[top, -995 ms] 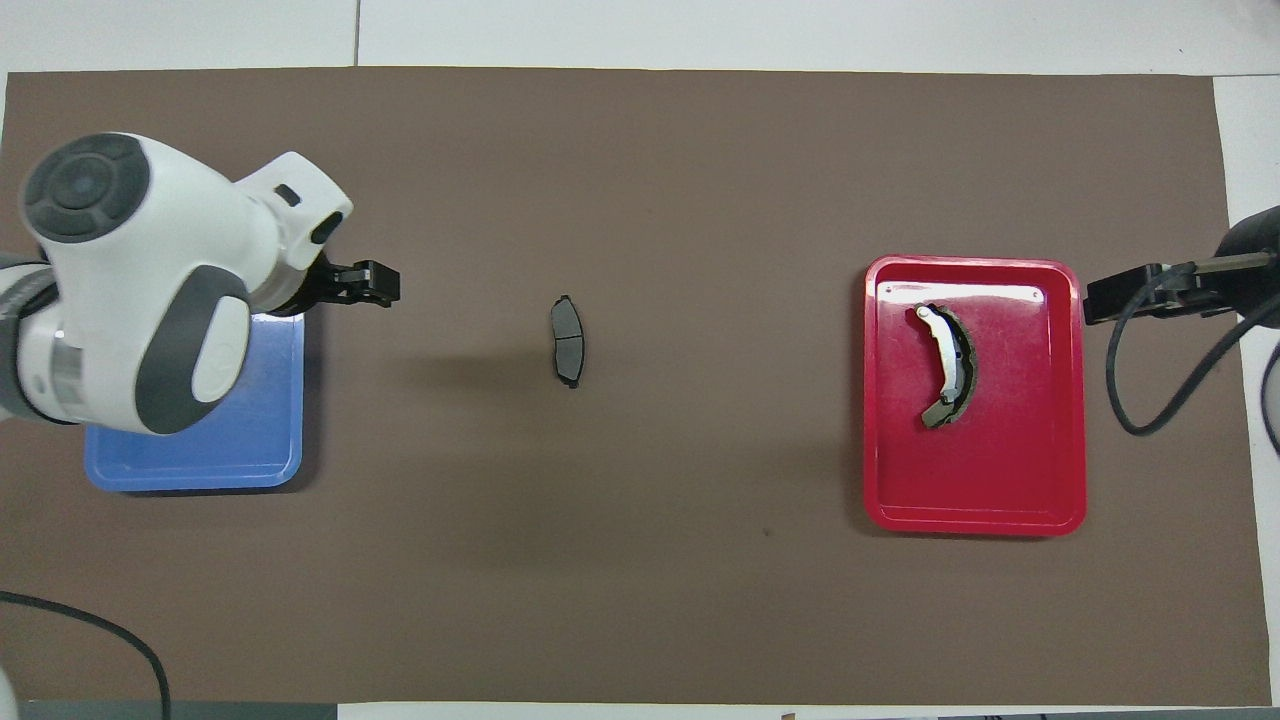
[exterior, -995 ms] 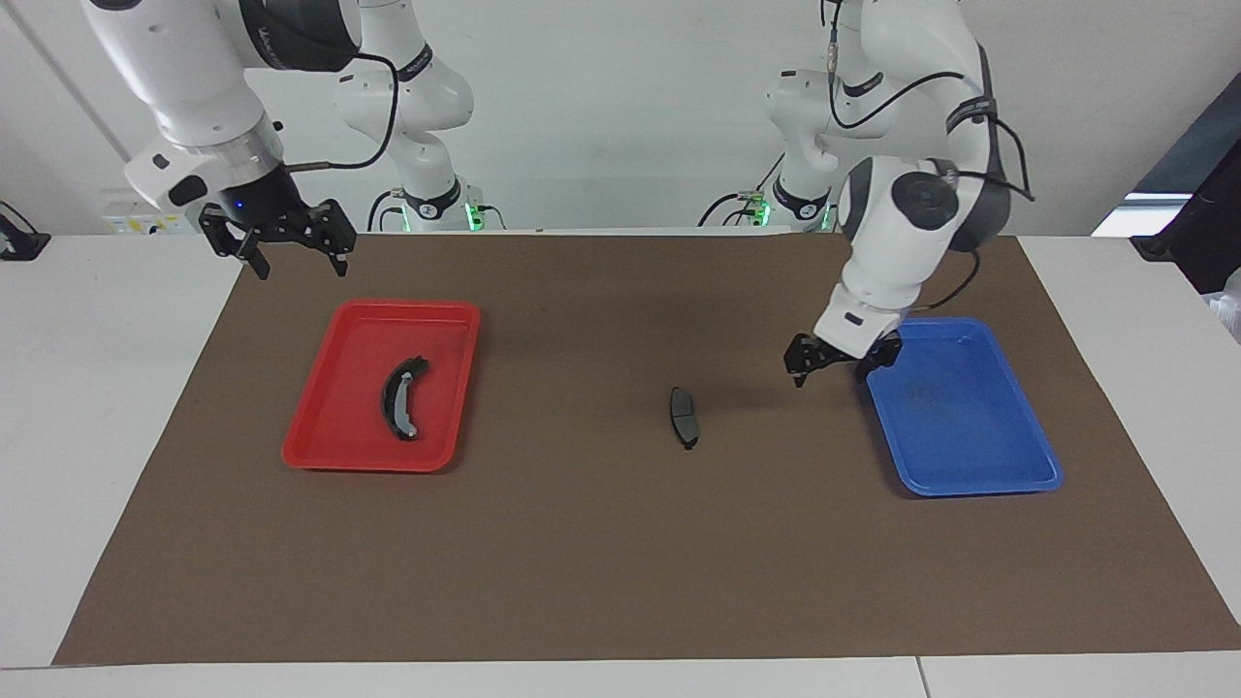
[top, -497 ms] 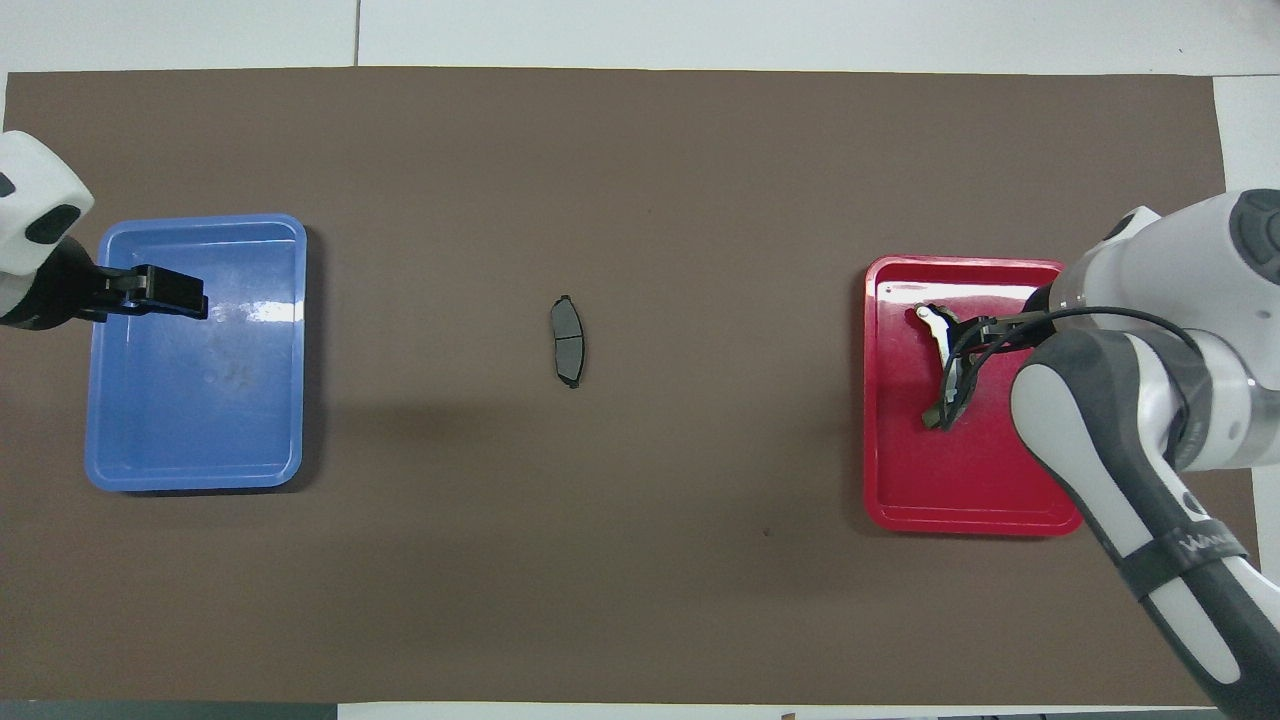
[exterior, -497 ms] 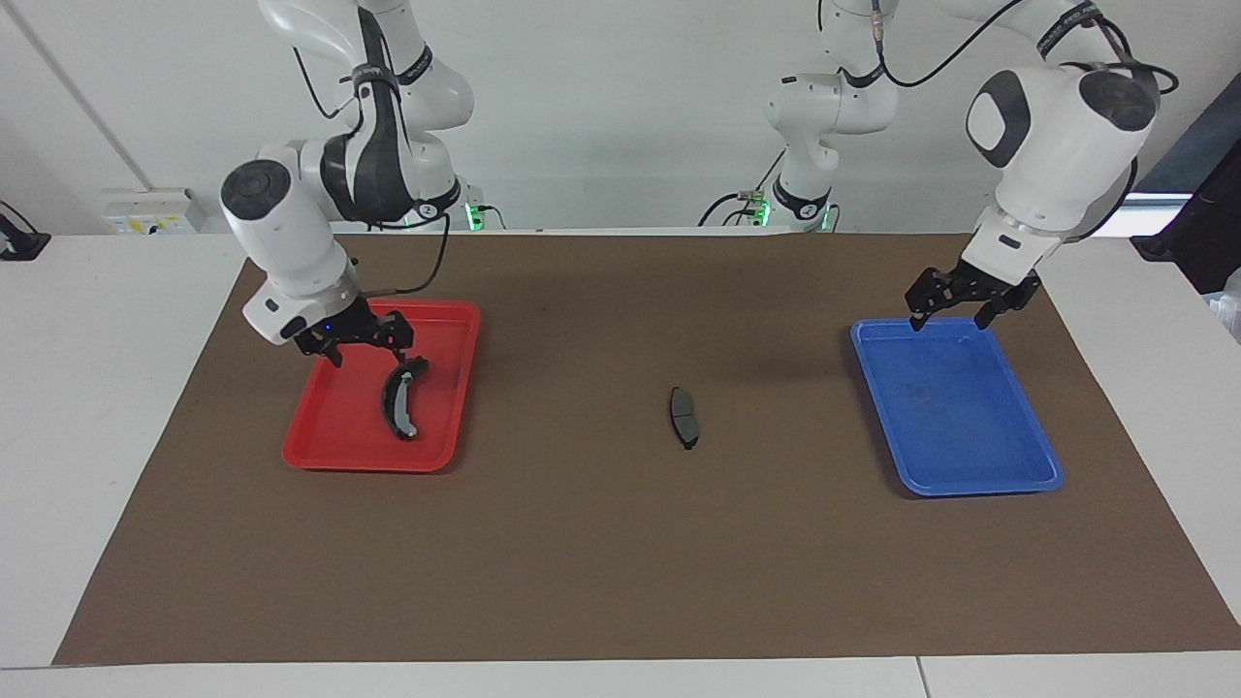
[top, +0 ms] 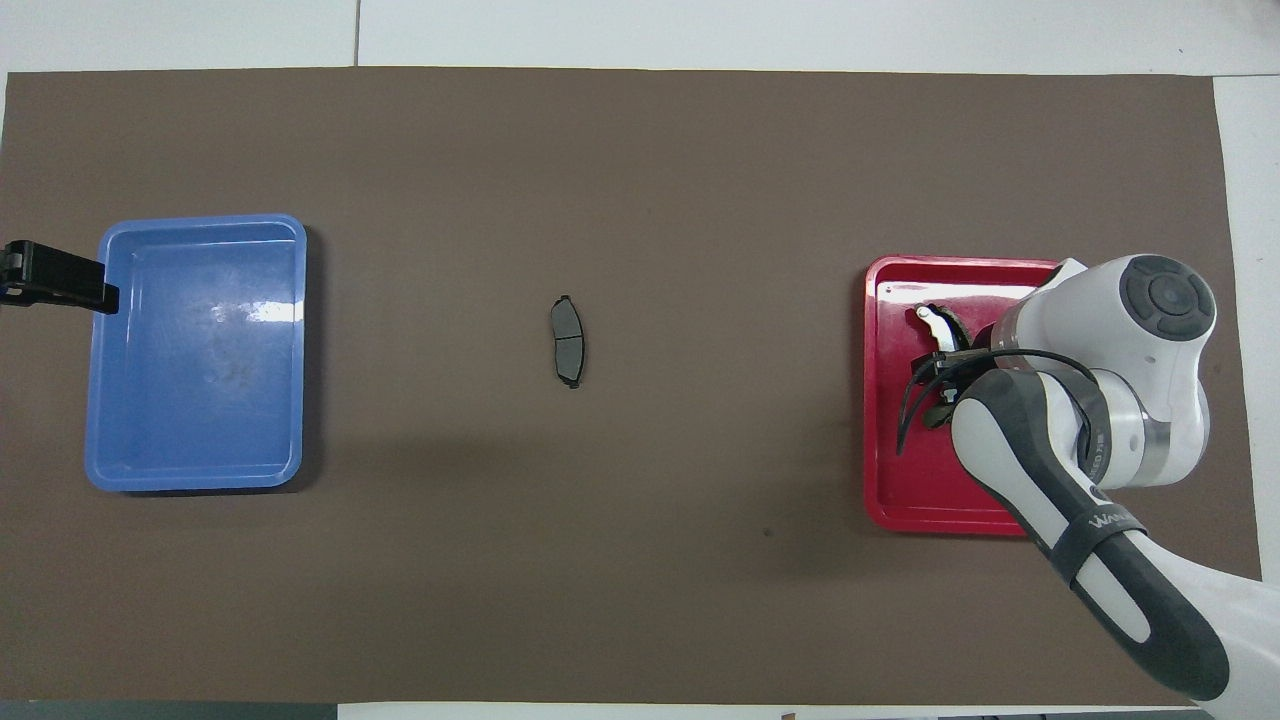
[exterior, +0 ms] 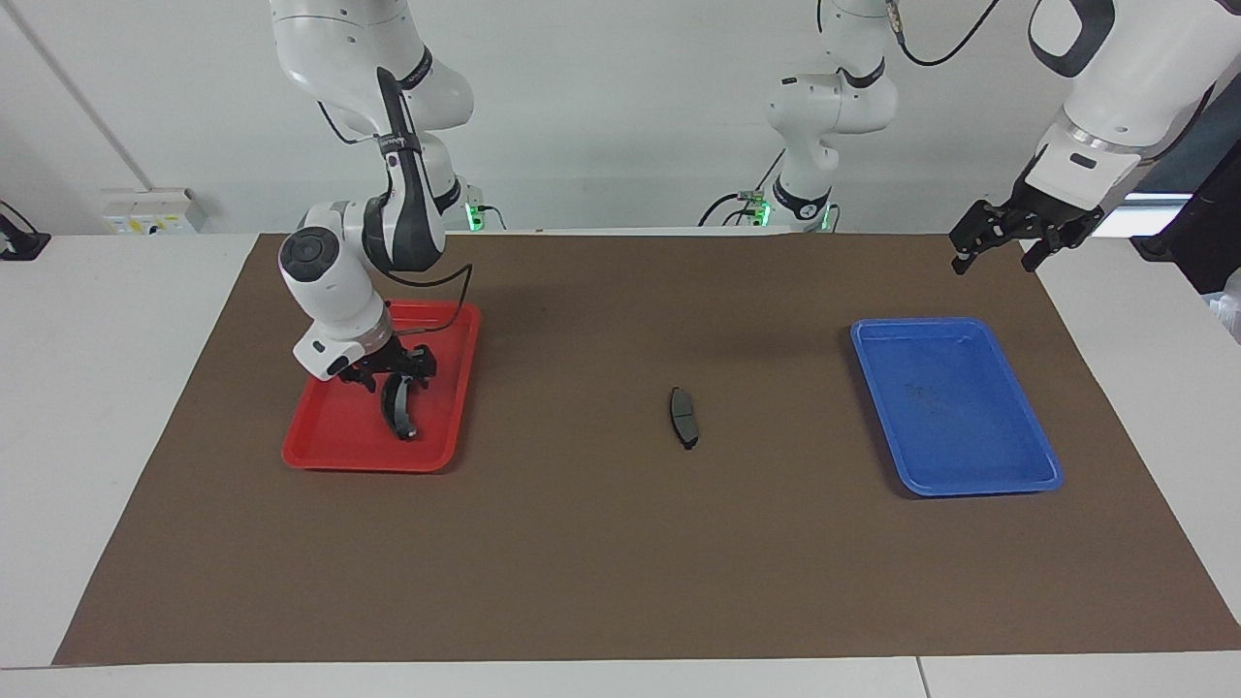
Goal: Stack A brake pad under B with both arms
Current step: 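Grasp the silver-backed brake pad in the red tray with the right gripper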
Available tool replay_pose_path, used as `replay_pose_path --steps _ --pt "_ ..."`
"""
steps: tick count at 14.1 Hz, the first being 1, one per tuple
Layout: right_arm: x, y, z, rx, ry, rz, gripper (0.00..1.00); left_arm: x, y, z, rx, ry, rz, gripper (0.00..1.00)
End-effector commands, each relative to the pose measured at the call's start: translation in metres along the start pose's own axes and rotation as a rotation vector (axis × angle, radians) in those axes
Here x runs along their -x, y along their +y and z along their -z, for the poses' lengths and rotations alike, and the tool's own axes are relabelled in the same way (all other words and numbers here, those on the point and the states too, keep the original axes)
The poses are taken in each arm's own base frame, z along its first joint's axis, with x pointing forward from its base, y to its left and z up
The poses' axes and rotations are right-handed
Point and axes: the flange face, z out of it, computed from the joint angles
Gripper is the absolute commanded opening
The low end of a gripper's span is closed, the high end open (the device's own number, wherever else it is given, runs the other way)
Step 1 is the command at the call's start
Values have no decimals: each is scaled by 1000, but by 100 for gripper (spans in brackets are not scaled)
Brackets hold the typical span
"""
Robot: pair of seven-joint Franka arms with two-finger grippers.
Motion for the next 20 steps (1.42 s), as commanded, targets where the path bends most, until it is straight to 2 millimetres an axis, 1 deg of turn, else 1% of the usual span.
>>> replay_pose_path --steps 1,2,4,7,8,12,15,16,17,20 --pt "0 1 -3 -11 15 1 79 6 -7 -7 0 -56 -2 100" --pt "0 2 -3 -11 16 -1 76 7 -18 -7 1 -56 18 100" --pt "0 1 -3 -11 18 1 74 11 -22 -15 3 -65 24 100" --pt "-2 4 -2 -10 29 -4 74 11 -23 -14 3 -62 26 100" --pt "-2 5 -3 -10 27 -6 73 11 -28 -14 0 -60 34 100" --pt "-4 7 -2 -10 49 -12 72 11 -28 -13 -4 -62 15 100" --pt "-3 8 -2 -10 47 -13 70 13 -26 -9 -4 -57 15 100" --pt "-3 10 -9 -10 37 -17 68 13 -26 -9 -4 -59 18 100" --pt "-3 11 -10 -10 31 -20 62 15 -25 -7 -4 -56 17 100" --pt "-4 11 -8 -10 23 -20 32 14 -25 -7 -4 -48 17 100"
